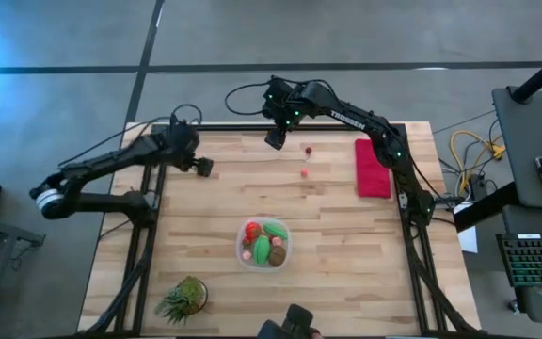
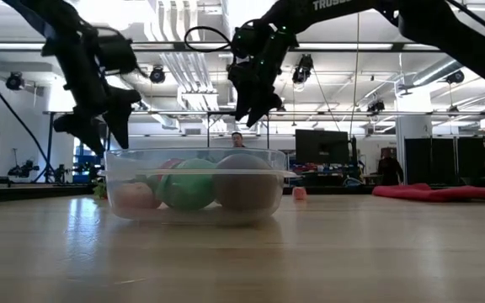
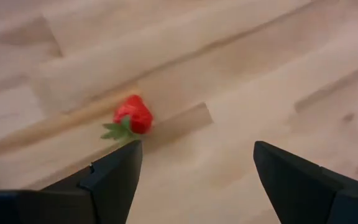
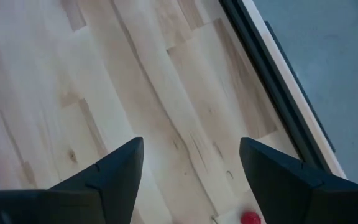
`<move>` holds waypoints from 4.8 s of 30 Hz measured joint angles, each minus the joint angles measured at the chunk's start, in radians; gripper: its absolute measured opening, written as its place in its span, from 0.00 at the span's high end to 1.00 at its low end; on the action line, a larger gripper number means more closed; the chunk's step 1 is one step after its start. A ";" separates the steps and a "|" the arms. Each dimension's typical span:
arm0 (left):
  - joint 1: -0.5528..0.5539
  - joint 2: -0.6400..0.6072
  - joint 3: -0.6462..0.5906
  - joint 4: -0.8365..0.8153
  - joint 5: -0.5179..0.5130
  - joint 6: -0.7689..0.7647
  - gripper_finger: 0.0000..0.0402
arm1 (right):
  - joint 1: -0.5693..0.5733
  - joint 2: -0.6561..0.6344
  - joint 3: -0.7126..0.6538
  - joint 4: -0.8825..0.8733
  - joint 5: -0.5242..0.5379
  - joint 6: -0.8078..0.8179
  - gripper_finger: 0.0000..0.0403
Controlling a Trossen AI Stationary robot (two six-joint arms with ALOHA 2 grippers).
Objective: Pick and placing Produce into tupperware
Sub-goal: Put the red strawberry into the bin
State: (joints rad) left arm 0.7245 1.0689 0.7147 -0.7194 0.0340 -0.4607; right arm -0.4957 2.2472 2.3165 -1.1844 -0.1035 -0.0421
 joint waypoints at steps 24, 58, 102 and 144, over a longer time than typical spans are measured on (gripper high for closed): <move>0.099 0.349 0.225 -0.284 -0.095 0.422 0.27 | -0.009 -0.014 0.000 -0.010 0.026 0.069 0.36; 0.098 0.529 0.212 -0.121 -0.065 0.449 0.39 | -0.009 -0.012 0.000 -0.011 0.027 0.113 0.36; 0.098 0.533 0.211 -0.128 -0.065 0.445 0.69 | -0.009 -0.010 0.000 -0.010 0.027 0.121 0.36; -0.682 0.447 0.255 0.276 0.375 0.208 0.65 | -0.113 -0.393 -0.144 -0.214 0.236 -0.007 0.36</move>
State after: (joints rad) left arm 0.0422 1.5158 0.9694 -0.4431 0.4086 -0.2522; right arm -0.6083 1.8543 2.1720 -1.3988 0.1322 -0.0494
